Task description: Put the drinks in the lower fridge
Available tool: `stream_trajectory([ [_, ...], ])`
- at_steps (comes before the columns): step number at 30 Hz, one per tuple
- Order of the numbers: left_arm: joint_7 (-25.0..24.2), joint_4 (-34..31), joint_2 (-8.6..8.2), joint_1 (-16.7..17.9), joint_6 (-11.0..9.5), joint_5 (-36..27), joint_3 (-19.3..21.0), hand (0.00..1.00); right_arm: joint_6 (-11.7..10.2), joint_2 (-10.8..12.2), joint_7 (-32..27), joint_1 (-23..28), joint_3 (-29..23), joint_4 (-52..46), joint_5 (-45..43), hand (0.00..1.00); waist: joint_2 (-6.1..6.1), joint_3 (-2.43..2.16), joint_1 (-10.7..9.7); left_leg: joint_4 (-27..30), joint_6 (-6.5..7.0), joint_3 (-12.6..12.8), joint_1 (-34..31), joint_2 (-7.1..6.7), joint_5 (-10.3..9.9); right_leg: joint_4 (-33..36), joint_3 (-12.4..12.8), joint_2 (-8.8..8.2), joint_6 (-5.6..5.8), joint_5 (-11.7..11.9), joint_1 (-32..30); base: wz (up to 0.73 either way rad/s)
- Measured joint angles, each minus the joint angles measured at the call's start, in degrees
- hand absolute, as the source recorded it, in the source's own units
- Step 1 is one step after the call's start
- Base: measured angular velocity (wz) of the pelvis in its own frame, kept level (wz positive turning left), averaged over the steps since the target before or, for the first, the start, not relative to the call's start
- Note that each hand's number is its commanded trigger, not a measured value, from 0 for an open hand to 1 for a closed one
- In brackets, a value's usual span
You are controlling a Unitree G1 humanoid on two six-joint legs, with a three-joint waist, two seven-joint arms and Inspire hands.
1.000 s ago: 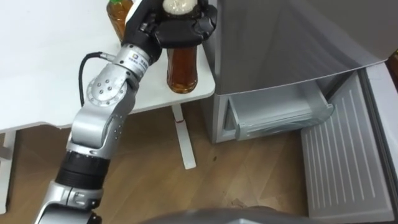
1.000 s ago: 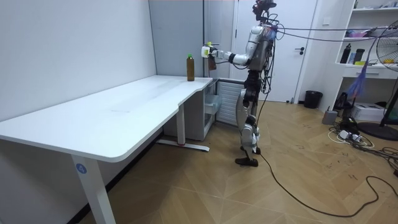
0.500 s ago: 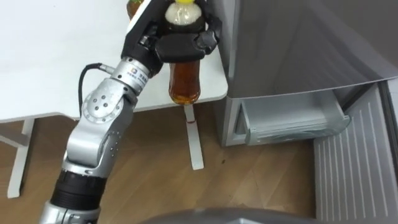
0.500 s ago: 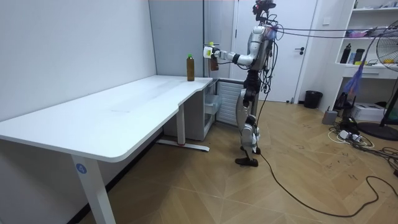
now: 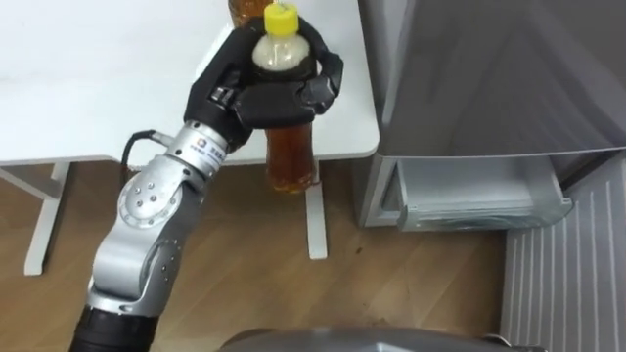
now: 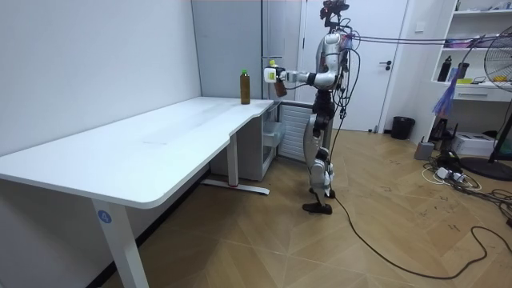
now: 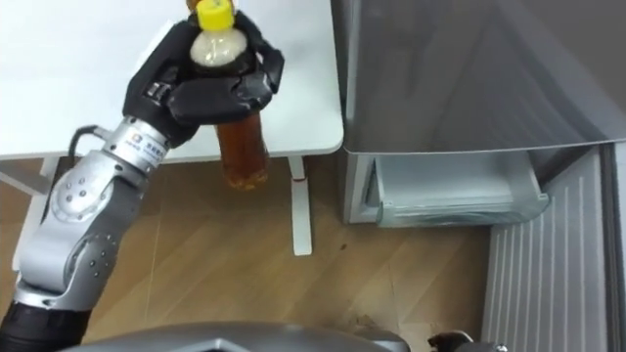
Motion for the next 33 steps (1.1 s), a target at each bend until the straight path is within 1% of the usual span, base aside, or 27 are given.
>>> stream_trajectory([
  [2,-0.1,0.6,-0.63,2.2,0.0,-1.3,-0.2,1.0,0.0,-0.2,-0.7,-1.2,0.4,-0.1,2.0,0.0,-0.16,0.07,0.0,0.0,0.0,-0.3,0.0,-0.13,0.0,0.0,-0.6,-0.08,0.0,0.0,0.0,0.0],
  [4,-0.2,1.1,-0.65,3.7,0.0,-1.3,-0.8,1.0,-0.1,-0.1,-1.0,-1.5,0.7,-0.5,2.2,0.0,-0.38,0.03,0.0,0.0,0.0,-0.5,-0.1,-0.18,0.0,-0.1,-1.0,-0.11,0.0,0.0,0.0,0.07],
  [6,-0.3,2.6,-0.7,4.4,0.0,-1.4,-1.6,1.0,0.0,-0.1,-1.4,-1.7,1.8,-0.9,3.8,0.0,-0.66,-0.05,0.3,0.1,0.0,-0.5,-0.2,-0.18,0.0,0.0,-1.5,-0.17,0.0,0.0,0.1,0.08],
  [7,-0.3,3.8,-0.77,4.4,0.0,-1.4,-1.9,1.0,0.0,-0.1,-1.6,-1.6,2.6,-1.6,5.1,0.0,-0.88,-0.03,0.5,0.4,0.0,-0.5,-0.5,-0.16,0.0,0.0,-1.9,-0.23,0.0,0.0,0.0,0.05],
  [9,-0.3,5.4,-0.7,4.5,0.0,-1.4,-2.5,1.0,-0.1,-0.1,-2.3,-1.7,3.8,-2.1,6.6,0.0,-1.13,0.02,1.1,0.6,0.0,-0.5,-0.8,-0.09,0.0,-0.1,-1.9,-0.29,0.0,0.0,-0.1,0.05],
  [12,-0.3,6.2,-0.51,4.6,0.0,-1.4,-3.1,1.0,-0.1,-0.1,-2.7,-1.7,5.1,-2.2,8.1,0.0,-1.39,0.1,1.4,1.0,0.06,-0.6,-1.2,-0.05,0.0,0.0,-2.0,-0.43,0.01,0.0,0.0,0.08],
  [15,-0.3,6.2,-0.44,4.6,0.0,-1.8,-3.2,1.0,-0.1,-0.2,-2.8,-1.6,5.8,-2.5,8.8,0.0,-1.38,0.11,1.6,1.7,0.08,-0.6,-1.8,-0.07,0.0,0.1,-2.6,-0.5,0.03,0.0,-0.1,0.09],
  [18,-0.3,6.8,-0.72,4.7,0.0,-3.0,-3.2,1.0,-0.1,-0.3,-3.2,-1.3,5.8,-3.7,8.9,0.0,-1.24,0.06,1.9,1.7,0.08,-0.6,-2.0,0.05,0.0,0.2,-2.5,-0.36,0.03,0.0,-0.1,0.02],
  [23,-1.0,8.9,-1.49,4.6,0.0,-3.0,-3.4,1.0,-0.1,-1.2,-3.3,-1.2,5.8,-7.2,8.5,0.0,-1.08,0.01,2.4,1.4,0.05,-0.4,-2.0,0.27,0.0,0.9,-2.3,-0.28,0.02,0.0,-0.4,-0.01],
  [25,-1.0,9.6,-1.72,4.6,-0.4,-3.1,-3.5,1.0,-0.1,-1.6,-3.2,-1.2,6.5,-9.2,8.4,0.0,-1.08,0.01,2.8,1.4,0.08,-0.1,-2.0,0.28,0.0,0.9,-2.0,-0.3,0.02,0.0,-0.6,-0.08],
  [26,-1.0,9.9,-1.69,4.6,-0.6,-3.4,-3.5,1.0,-0.5,-1.6,-3.2,-1.2,6.7,-10.0,8.5,0.0,-1.1,0.0,2.8,1.5,0.1,-0.1,-1.9,0.28,0.1,1.0,-2.0,-0.31,0.02,0.0,-0.7,-0.09],
  [28,-1.0,10.7,-1.65,4.7,-1.2,-3.5,-3.5,1.0,-3.7,-0.8,-3.0,-1.2,6.8,-13.1,8.8,0.0,-1.14,-0.01,2.7,1.7,0.11,0.1,-2.0,0.27,0.1,1.0,-1.9,-0.36,0.01,0.0,-0.8,-0.05],
  [29,-1.0,10.7,-1.64,4.7,-1.2,-3.5,-3.5,1.0,-4.2,-0.4,-2.9,-1.2,6.8,-14.0,8.7,0.0,-1.17,-0.01,2.7,1.7,0.11,0.1,-2.0,0.26,0.1,1.0,-1.9,-0.38,0.01,0.0,-0.8,0.0],
  [31,-1.4,10.7,-1.75,4.7,-1.8,-3.7,-3.5,1.0,-5.9,1.4,-1.9,-1.1,6.9,-16.5,8.5,0.0,-1.27,-0.02,2.7,1.7,0.14,0.0,-2.0,0.2,0.1,1.0,-1.9,-0.48,0.01,0.0,-0.8,0.04],
  [32,-1.5,10.7,-1.81,4.7,-2.2,-4.0,-3.5,1.0,-6.2,2.1,-1.2,-0.7,6.9,-18.2,8.7,0.0,-1.27,-0.02,2.9,1.7,0.17,0.0,-2.0,0.17,0.2,1.0,-1.9,-0.6,0.02,0.0,-0.8,0.05],
  [33,-1.5,10.7,-1.85,4.7,-2.4,-4.1,-3.5,1.0,-6.3,2.2,-0.6,-0.3,6.9,-19.4,8.9,0.0,-1.27,-0.03,2.9,1.7,0.18,0.0,-2.0,0.15,0.2,1.0,-1.9,-0.64,0.02,0.0,-0.8,0.08],
])
